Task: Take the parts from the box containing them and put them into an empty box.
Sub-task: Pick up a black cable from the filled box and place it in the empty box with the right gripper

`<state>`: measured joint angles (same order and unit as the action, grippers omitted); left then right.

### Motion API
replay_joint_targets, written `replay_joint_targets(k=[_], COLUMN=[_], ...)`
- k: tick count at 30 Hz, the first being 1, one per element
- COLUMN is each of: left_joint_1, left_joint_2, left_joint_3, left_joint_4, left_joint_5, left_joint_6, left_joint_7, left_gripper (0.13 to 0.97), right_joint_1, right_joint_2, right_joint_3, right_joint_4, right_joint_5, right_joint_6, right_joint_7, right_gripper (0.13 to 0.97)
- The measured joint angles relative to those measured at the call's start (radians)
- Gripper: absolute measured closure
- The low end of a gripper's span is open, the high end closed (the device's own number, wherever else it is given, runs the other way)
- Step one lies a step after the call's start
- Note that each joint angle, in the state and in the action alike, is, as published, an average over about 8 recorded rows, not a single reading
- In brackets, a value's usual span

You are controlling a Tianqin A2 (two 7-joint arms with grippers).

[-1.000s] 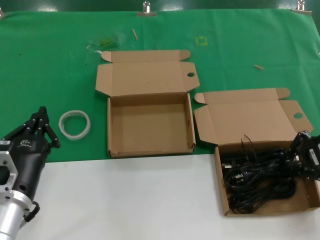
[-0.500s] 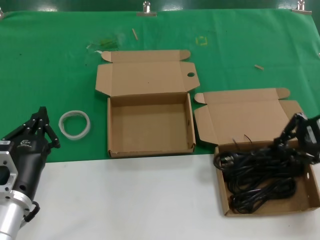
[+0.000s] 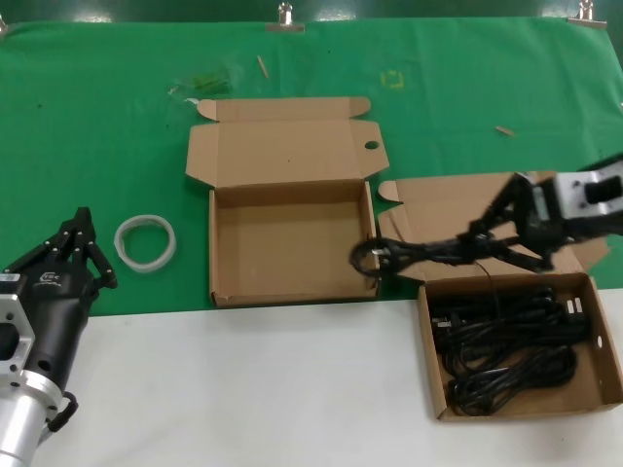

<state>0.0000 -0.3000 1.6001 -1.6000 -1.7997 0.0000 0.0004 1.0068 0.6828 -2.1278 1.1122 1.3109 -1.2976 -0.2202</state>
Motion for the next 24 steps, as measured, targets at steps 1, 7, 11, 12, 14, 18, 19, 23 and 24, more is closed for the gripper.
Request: replay_joint_targets(k=[1, 7, 11, 12, 14, 18, 19, 23, 24], left_joint_1=[0.0, 0.0, 0.0, 0.0, 0.0, 0.0, 0.0, 0.0, 0.0], left_joint_2=[0.0, 0.0, 0.0, 0.0, 0.0, 0.0, 0.0, 0.0, 0.0], left_joint_3=[0.0, 0.0, 0.0, 0.0, 0.0, 0.0, 0.0, 0.0, 0.0], left_joint_4=[0.0, 0.0, 0.0, 0.0, 0.0, 0.0, 0.0, 0.0, 0.0], left_joint_5=[0.0, 0.0, 0.0, 0.0, 0.0, 0.0, 0.0, 0.0, 0.0], left_joint_6=[0.0, 0.0, 0.0, 0.0, 0.0, 0.0, 0.0, 0.0, 0.0], left_joint_7=[0.0, 0.0, 0.0, 0.0, 0.0, 0.0, 0.0, 0.0, 0.0], left_gripper=[0.957, 0.957, 0.957, 0.957, 0.957, 0.957, 0.957, 0.957, 0.957], right_joint_1=[0.008, 0.06, 0.092, 0.099, 0.115, 0.145, 0.153, 0.175, 0.179], right_joint_2=[-0.013, -0.099, -0.156, -0.171, -0.203, -0.269, -0.286, -0.351, -0.365], right_joint_3=[-0.004, -0.03, -0.047, -0.051, -0.06, -0.076, -0.08, -0.095, -0.098], right_joint_4=[-0.01, -0.087, -0.146, -0.163, -0.2, -0.283, -0.305, -0.389, -0.408], right_joint_5=[-0.002, -0.021, -0.034, -0.038, -0.044, -0.056, -0.059, -0.069, -0.071], right_joint_6=[0.005, 0.037, 0.063, 0.071, 0.087, 0.123, 0.133, 0.171, 0.179], right_joint_7=[0.001, -0.001, -0.012, -0.015, -0.024, -0.044, -0.05, -0.075, -0.082], right_gripper=[0.924, 0.924, 0.924, 0.924, 0.924, 0.924, 0.924, 0.924, 0.924])
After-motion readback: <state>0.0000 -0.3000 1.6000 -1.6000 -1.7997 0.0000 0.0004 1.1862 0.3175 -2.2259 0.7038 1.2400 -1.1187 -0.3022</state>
